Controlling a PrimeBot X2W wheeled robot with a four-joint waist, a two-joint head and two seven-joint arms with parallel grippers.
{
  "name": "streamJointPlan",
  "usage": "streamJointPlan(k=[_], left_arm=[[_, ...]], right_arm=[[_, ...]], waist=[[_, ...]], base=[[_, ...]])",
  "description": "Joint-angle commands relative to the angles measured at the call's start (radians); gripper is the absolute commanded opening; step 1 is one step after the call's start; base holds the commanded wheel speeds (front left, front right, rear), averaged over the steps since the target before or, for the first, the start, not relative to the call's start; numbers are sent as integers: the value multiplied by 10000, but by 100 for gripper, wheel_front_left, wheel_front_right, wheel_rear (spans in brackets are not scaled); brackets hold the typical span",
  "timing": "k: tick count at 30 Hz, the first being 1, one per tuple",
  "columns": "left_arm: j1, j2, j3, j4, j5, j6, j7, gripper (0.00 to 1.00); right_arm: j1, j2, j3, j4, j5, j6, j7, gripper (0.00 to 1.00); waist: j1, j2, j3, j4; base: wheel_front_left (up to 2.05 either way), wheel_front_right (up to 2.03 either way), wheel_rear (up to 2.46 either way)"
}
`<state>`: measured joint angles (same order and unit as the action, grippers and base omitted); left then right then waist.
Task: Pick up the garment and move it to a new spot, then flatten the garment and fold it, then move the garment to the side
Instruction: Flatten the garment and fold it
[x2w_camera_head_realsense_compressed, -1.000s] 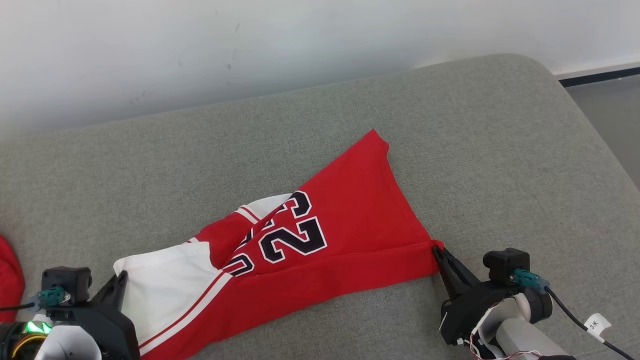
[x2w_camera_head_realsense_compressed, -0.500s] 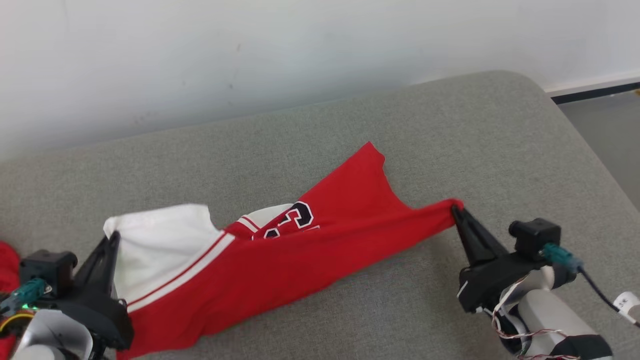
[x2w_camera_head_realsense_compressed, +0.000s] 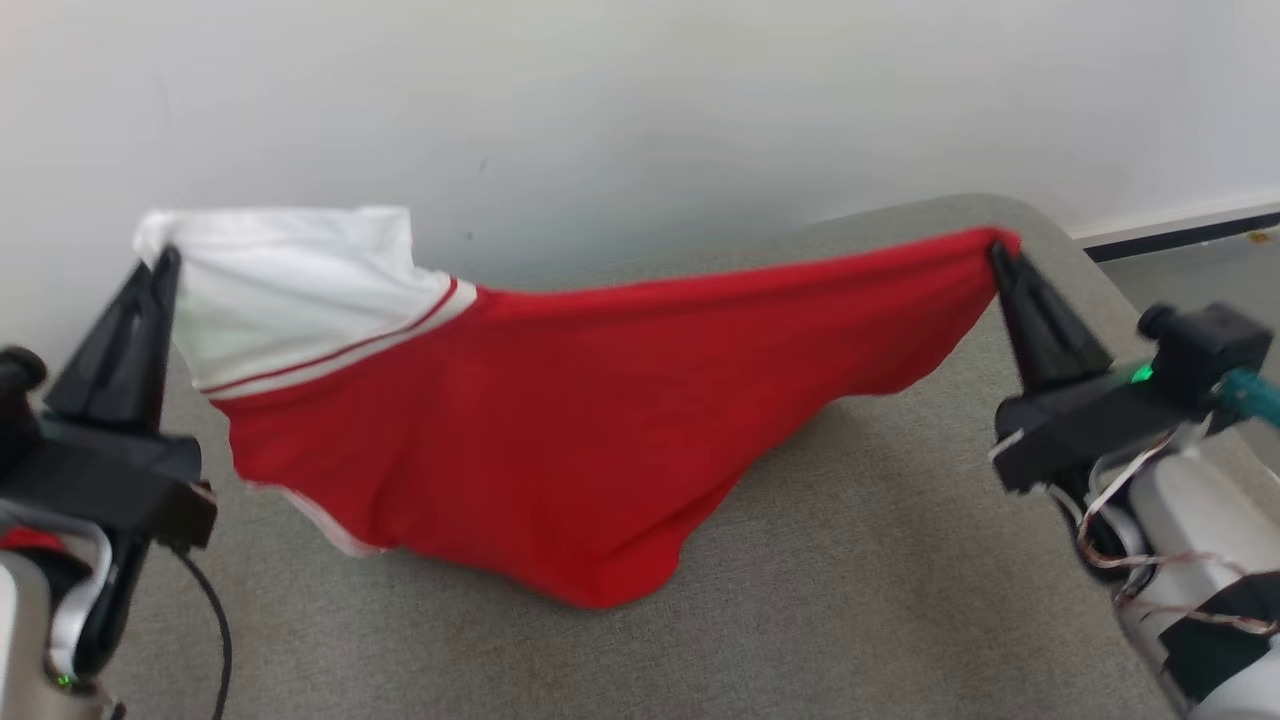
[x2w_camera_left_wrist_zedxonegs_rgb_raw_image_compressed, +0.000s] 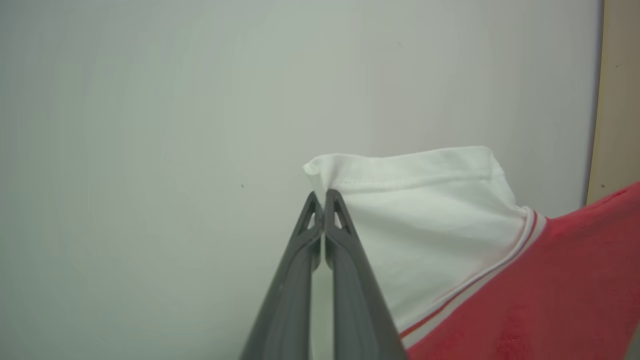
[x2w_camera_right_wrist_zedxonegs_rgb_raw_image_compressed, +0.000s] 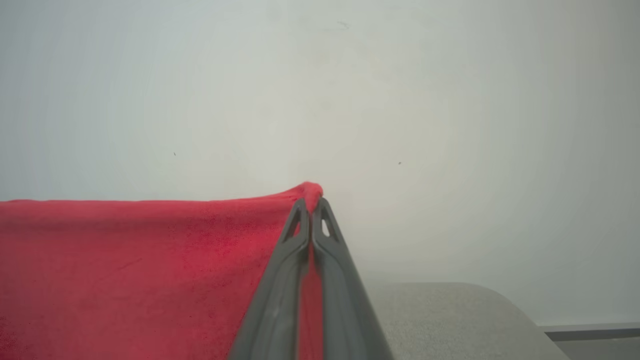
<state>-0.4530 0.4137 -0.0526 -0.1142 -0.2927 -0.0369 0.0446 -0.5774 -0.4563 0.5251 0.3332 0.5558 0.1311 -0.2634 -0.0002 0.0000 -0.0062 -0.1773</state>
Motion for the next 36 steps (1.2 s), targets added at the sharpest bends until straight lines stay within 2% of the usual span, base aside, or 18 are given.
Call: streamJointPlan(k=[1,8,19,27,36], left_arm=[[-395,63,134,-145,-292,-65,44,0],[-1794,378,118,-301,-759,-412,298,0],[-3867,752,-344,-152,-750,-680,593,0],[-5032,980,-440,403,-816,-729,765,0],[-4829,928,-779,808,-1401,-800,1272,0]], right_arm=[[-359,-242,20,-165,242,-7,2,0],[-1698,-1220,362,-570,946,-7,0,0],[-3279,-2236,1168,-1031,1769,-7,158,0],[-3728,-2507,1690,-629,2109,-7,327,0],[-3803,-2646,2191,-166,2655,-7,466,0]], waist=[[2,0,-91,-34],[2,0,-314,-18],[2,0,-578,-1],[2,0,-685,31],[2,0,-475,156]], base=[[0,0,0],[0,0,0],[0,0,0],[0,0,0],[0,0,0]])
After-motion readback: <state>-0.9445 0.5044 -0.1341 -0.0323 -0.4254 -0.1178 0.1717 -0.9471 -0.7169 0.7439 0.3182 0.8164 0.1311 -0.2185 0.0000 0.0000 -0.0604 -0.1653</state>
